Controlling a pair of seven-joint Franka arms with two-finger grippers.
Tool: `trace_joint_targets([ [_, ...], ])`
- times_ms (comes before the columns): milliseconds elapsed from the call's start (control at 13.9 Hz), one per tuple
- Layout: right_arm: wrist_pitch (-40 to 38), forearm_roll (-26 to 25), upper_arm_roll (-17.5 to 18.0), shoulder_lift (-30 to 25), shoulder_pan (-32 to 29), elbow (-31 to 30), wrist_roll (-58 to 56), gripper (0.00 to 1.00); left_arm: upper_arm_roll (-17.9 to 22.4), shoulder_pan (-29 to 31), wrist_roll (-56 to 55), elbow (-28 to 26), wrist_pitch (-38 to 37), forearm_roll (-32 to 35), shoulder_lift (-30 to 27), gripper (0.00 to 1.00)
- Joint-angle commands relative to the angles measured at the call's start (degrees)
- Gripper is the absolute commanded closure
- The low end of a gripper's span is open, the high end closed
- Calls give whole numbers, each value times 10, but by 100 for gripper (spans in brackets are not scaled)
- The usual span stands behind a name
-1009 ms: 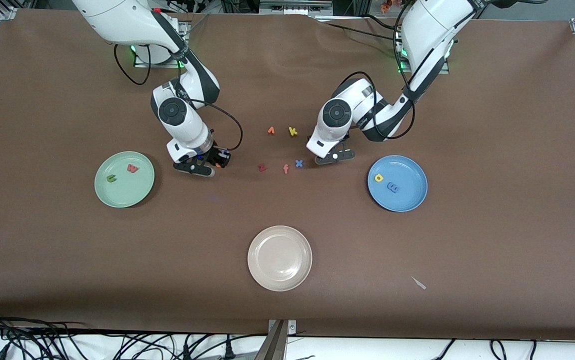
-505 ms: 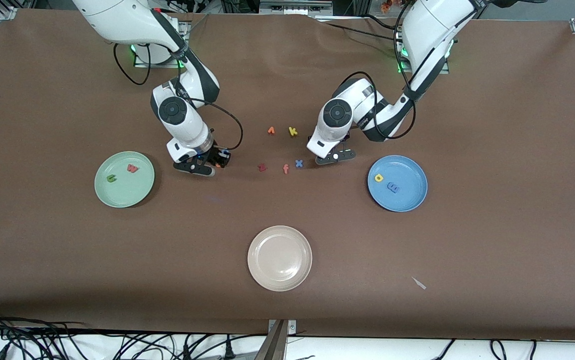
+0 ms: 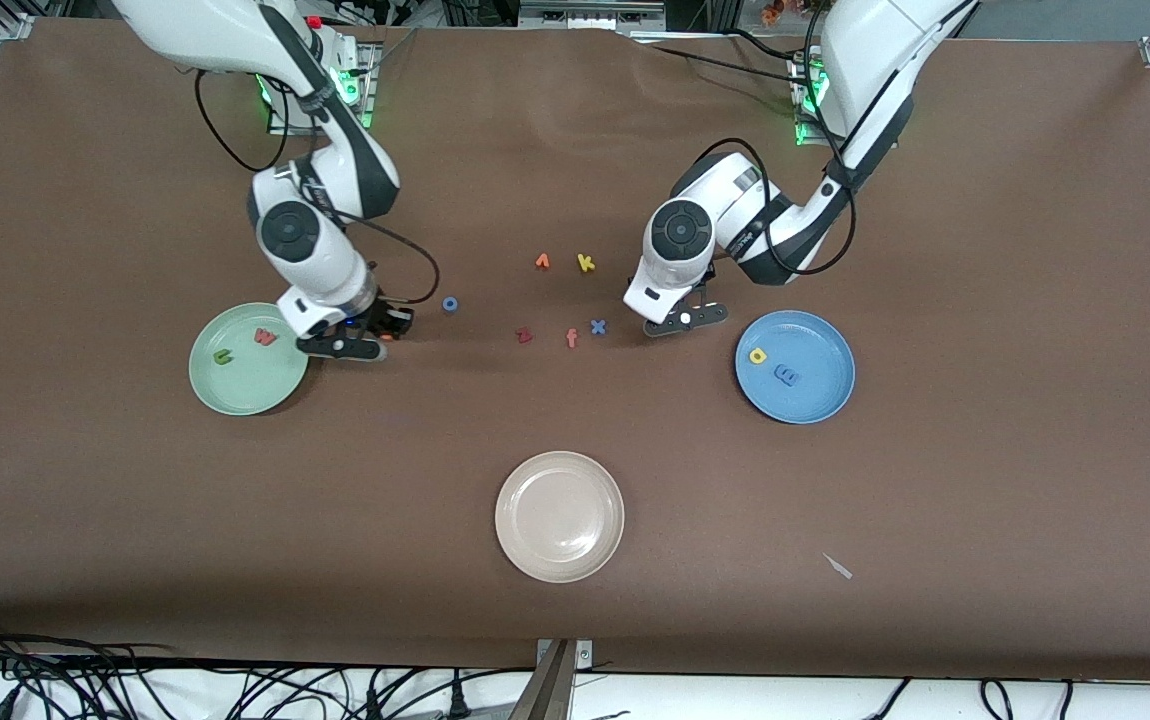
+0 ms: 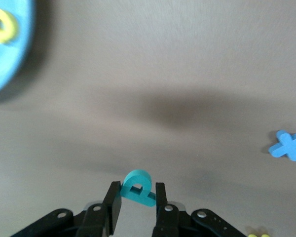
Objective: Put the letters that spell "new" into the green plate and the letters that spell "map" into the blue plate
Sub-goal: 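Drop the p on the blue plate while the right gripper drops the e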
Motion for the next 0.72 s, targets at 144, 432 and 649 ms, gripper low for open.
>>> trace_joint_targets([
  [144,-62,-7,-23,-57,-59,-11,-161,76,0,21,75,59,-107,37,-10,76],
  [432,-67,-7,-81,-67,-70,-11,-301,76,1,70,171,71,-130,66,-13,76],
  [649,-64,-7,-91,-63,-117,-11,-376,76,0,130,269,72,-126,95,-12,76],
])
